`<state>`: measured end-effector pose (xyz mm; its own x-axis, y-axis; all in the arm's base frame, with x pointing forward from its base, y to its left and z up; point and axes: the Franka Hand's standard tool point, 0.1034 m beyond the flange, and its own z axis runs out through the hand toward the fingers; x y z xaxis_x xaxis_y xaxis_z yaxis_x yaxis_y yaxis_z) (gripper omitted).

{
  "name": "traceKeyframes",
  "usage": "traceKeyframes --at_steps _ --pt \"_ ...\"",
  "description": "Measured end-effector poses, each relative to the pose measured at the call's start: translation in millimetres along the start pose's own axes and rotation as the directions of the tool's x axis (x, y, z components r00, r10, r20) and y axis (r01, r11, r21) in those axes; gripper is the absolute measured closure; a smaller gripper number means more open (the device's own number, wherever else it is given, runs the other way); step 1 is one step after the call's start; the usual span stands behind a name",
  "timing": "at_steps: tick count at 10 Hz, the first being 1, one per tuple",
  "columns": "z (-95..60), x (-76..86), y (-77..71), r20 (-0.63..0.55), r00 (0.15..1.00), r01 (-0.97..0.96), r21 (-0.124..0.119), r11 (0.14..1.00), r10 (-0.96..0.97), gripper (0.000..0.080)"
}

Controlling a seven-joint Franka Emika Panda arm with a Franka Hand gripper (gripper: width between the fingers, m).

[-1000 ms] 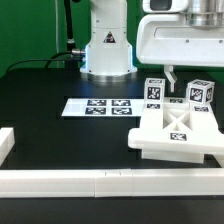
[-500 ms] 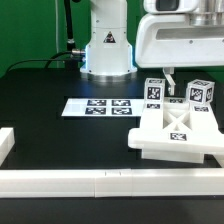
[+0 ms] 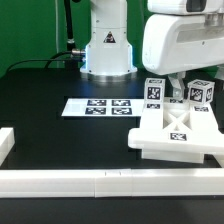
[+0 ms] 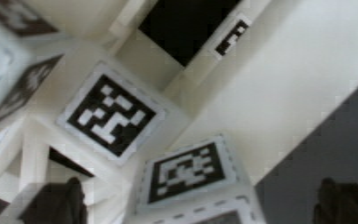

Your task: Assemble chair

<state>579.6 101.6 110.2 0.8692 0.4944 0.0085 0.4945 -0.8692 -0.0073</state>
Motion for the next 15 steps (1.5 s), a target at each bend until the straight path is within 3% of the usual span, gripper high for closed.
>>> traceKeyframes --at_steps 1,3,4,5,7,10,14,15 --pt "0.2 -0.3 0.3 0.0 1.0 -0.001 0.0 1.0 0.001 0.015" --pt "0.3 -0.4 0.6 0.001 1.0 -0.002 0.0 1.0 0.002 0.0415" --pt "0.4 -0.5 0.5 0.001 1.0 -0.015 0.0 1.0 0.015 0.0415" --pt "0.5 -0.6 0.6 0.001 1.0 -0.03 0.0 1.0 0.03 0.0518" --pt "0.5 -0.6 0.5 0.001 0.998 -0.062 0.001 0.998 0.062 0.0518" --pt "0.7 -0.2 -0.8 -0.015 0.9 -0.435 0.011 0.9 0.435 0.0518" --pt "1.2 2.5 -4.5 -0.017 0.614 -0.789 0.026 0.614 0.789 0.0518" --pt "1.4 2.6 -6.4 -0.011 0.504 -0.863 0.024 0.505 0.863 0.0518"
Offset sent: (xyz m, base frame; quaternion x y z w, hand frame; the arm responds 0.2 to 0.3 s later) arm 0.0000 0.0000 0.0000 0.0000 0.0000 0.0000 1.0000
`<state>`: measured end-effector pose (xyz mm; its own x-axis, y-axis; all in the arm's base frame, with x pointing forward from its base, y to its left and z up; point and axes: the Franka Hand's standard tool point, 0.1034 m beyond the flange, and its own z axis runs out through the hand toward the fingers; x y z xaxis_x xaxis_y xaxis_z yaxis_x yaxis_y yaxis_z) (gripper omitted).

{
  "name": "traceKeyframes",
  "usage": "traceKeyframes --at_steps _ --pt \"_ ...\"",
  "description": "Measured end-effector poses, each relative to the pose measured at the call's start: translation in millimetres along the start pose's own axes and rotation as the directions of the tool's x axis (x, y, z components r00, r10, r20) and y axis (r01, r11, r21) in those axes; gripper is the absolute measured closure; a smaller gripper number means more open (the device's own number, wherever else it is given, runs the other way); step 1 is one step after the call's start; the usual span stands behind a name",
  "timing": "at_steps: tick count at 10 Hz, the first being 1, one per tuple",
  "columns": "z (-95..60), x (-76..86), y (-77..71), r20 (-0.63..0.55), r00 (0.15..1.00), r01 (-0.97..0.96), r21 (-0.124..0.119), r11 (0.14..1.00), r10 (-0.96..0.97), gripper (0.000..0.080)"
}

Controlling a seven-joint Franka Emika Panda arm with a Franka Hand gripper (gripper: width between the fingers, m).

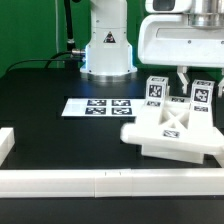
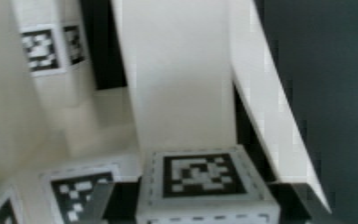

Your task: Assemble chair

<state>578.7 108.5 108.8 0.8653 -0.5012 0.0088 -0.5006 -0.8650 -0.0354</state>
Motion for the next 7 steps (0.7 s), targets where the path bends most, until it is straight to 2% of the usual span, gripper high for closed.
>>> traceKeyframes --at_steps 5,6,7 --pt "0.0 1.0 8.8 0.011 0.954 -0.299 -0.021 0.954 0.299 0.0518" --pt "1.1 0.7 9.1 0.012 0.959 -0.285 -0.022 0.958 0.285 0.0428" --pt "1.4 0.5 9.0 0.012 0.959 -0.284 -0.023 0.959 0.284 0.0292"
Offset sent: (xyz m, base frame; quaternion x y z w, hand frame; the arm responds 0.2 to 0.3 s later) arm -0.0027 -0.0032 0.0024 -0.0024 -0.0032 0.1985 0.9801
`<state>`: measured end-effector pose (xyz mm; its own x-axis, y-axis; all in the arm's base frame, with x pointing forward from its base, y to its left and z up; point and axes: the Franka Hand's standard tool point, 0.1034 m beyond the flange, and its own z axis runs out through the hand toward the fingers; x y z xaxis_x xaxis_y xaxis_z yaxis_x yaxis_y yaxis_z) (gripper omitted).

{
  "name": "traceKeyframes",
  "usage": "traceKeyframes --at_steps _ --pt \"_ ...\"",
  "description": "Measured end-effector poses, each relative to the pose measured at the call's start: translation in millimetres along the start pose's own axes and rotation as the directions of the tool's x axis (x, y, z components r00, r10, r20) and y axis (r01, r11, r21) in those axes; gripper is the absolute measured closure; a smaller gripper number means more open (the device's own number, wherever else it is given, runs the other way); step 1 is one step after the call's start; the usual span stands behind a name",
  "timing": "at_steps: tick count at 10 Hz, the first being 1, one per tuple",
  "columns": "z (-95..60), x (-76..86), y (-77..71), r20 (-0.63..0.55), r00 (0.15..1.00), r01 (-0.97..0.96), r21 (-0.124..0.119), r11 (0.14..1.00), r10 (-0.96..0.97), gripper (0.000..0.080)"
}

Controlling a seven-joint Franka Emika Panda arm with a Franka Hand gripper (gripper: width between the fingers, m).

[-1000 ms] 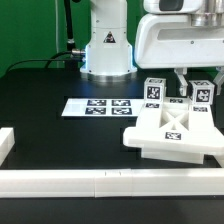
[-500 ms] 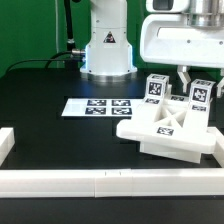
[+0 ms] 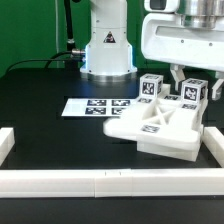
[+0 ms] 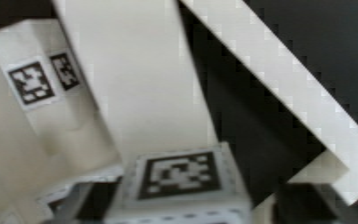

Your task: Assemble chair

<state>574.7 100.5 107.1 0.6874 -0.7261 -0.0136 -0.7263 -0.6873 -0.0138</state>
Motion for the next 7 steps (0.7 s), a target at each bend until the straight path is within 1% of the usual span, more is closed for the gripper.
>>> traceKeyframes --at_steps 1,2,3,4,5,6,7 --pt "0.1 -0.1 0.0 0.0 1.0 0.0 0.0 1.0 0.0 0.0292" --pt "-1.7 0.1 -0.6 -0.001 1.0 0.01 0.003 1.0 -0.01 0.018" --pt "-12.3 0.9 -3.7 -0.006 0.999 0.032 0.019 0.999 -0.032 0.0159" --pt "-29.7 -0.6 -6.9 -0.005 0.999 0.038 0.034 0.999 -0.038 0.0159" --pt "-47.9 -0.5 -10.9 -0.001 0.999 0.04 0.056 0.998 -0.04 0.0151" --pt "-59.5 1.2 -14.8 -0.005 0.999 0.045 0.076 0.996 -0.044 0.0151" --pt "-58.8 1.3 -15.4 -0.006 0.999 0.047 0.076 0.996 -0.047 0.0151"
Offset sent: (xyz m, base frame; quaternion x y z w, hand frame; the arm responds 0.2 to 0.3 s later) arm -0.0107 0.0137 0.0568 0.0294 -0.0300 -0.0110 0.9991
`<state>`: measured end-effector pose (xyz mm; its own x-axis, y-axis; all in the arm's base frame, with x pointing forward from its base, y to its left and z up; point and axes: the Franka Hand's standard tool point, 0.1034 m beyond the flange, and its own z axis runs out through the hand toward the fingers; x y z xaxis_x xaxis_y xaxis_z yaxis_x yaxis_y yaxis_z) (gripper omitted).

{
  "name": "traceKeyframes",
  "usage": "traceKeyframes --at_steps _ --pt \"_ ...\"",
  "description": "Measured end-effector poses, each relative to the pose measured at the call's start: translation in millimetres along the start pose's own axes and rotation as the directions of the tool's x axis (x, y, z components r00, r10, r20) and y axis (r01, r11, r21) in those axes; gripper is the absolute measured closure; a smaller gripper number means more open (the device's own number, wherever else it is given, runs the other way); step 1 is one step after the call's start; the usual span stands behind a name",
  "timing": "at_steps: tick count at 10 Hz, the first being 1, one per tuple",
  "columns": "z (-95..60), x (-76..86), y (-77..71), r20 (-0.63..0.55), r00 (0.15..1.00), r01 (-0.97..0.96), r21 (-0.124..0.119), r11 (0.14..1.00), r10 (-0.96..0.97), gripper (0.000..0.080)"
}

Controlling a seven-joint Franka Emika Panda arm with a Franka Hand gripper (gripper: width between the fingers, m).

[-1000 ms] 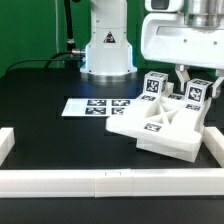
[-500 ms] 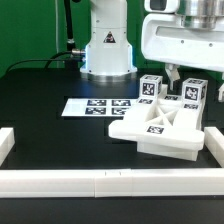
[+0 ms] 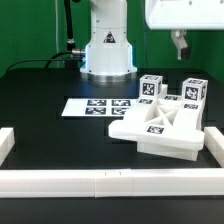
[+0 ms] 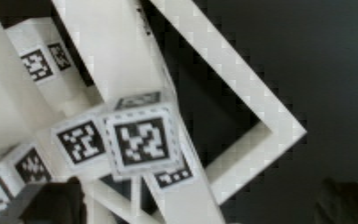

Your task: Assemble chair

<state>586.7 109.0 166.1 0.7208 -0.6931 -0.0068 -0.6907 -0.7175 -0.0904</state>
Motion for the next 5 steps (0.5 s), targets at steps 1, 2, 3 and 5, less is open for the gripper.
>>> traceKeyframes --at_steps 1,2,3,5 --pt "2.1 -0.4 0.8 0.002 1.0 0.0 -0.003 1.0 0.0 0.0151" --pt "2.0 -0.4 0.7 0.002 1.0 0.0 -0.003 1.0 0.0 0.0151" --pt "2.3 -0.5 0.9 0.002 1.0 0.0 -0.004 1.0 0.0 0.0151" --pt "2.6 -0.5 1.0 0.002 1.0 0.0 -0.004 1.0 0.0 0.0151"
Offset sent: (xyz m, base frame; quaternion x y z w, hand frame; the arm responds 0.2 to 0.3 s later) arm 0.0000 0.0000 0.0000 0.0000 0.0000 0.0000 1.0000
